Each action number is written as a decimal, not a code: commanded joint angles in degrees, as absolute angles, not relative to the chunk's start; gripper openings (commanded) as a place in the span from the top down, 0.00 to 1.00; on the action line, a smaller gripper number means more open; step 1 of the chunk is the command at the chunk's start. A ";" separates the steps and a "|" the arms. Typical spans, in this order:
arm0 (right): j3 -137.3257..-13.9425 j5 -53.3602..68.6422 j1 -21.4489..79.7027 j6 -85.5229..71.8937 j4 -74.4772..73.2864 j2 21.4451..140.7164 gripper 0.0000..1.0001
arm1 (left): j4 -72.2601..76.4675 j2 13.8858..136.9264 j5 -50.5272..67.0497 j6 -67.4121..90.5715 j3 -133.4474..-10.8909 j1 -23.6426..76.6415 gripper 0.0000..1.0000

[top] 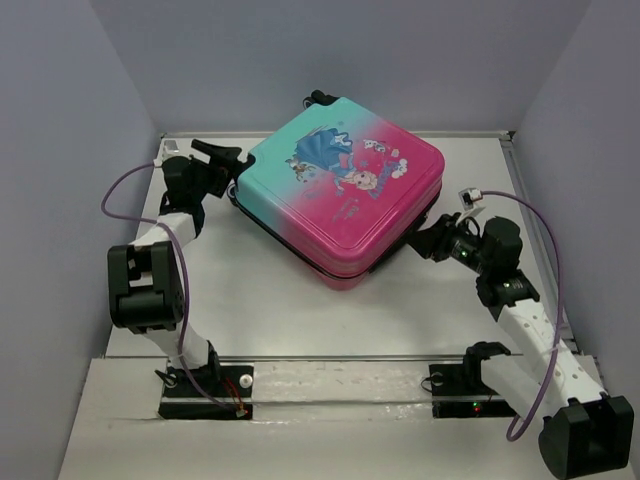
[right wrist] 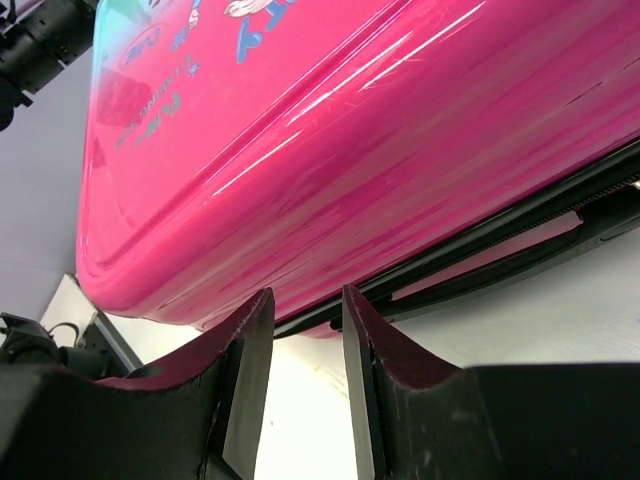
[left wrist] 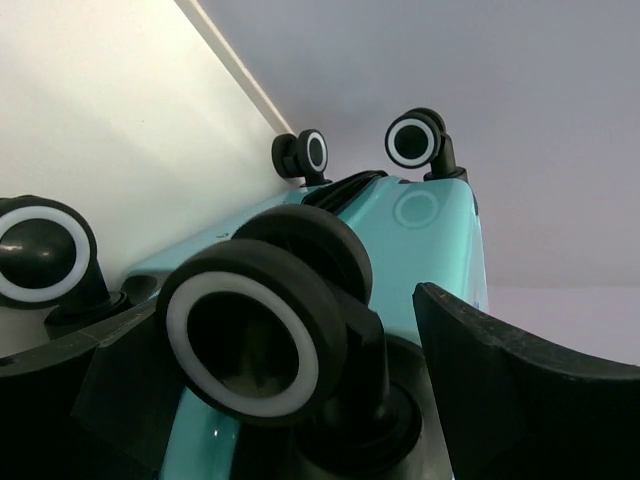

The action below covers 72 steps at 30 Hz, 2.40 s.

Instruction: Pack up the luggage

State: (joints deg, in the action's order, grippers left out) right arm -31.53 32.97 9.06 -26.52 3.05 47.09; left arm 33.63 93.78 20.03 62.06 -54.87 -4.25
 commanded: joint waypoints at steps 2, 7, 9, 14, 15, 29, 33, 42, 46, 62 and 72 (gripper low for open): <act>-30.50 33.22 9.14 -26.81 5.27 44.91 0.59 | 39.90 93.60 20.74 64.42 -58.97 -4.04 0.15; -30.06 31.82 9.14 -26.89 4.40 44.21 0.53 | 45.35 91.06 21.01 66.45 -58.01 -3.96 0.88; -29.71 30.85 9.14 -26.89 4.22 43.51 0.50 | 45.35 88.43 21.79 66.10 -59.23 -3.87 0.94; -29.18 29.10 9.14 -27.07 3.43 42.72 0.37 | 39.65 84.38 22.85 64.52 -67.56 -3.52 0.94; -29.09 29.00 9.14 -26.98 3.34 42.02 0.33 | 38.25 84.38 23.20 64.08 -69.24 -3.52 0.94; -25.93 28.39 9.14 -27.69 3.96 40.70 0.32 | 29.54 95.09 23.74 60.56 -78.66 -3.69 0.94; -25.40 26.63 9.14 -27.34 3.87 40.69 0.32 | 29.00 96.33 23.11 59.07 -76.47 -4.57 0.94; -24.61 11.09 9.14 -27.33 5.36 44.91 0.41 | 28.74 95.10 25.13 59.15 -70.40 -5.01 0.87; -26.10 7.91 9.14 -27.07 6.76 46.93 0.42 | 28.65 94.66 27.33 60.29 -72.50 -5.01 0.94; -24.53 5.37 9.14 -28.39 7.91 48.17 0.46 | 17.56 90.80 30.32 61.25 -82.21 -4.22 0.94; -24.43 1.50 8.09 -26.64 8.43 51.76 0.54 | 18.98 92.45 26.20 56.78 -72.86 -6.15 0.94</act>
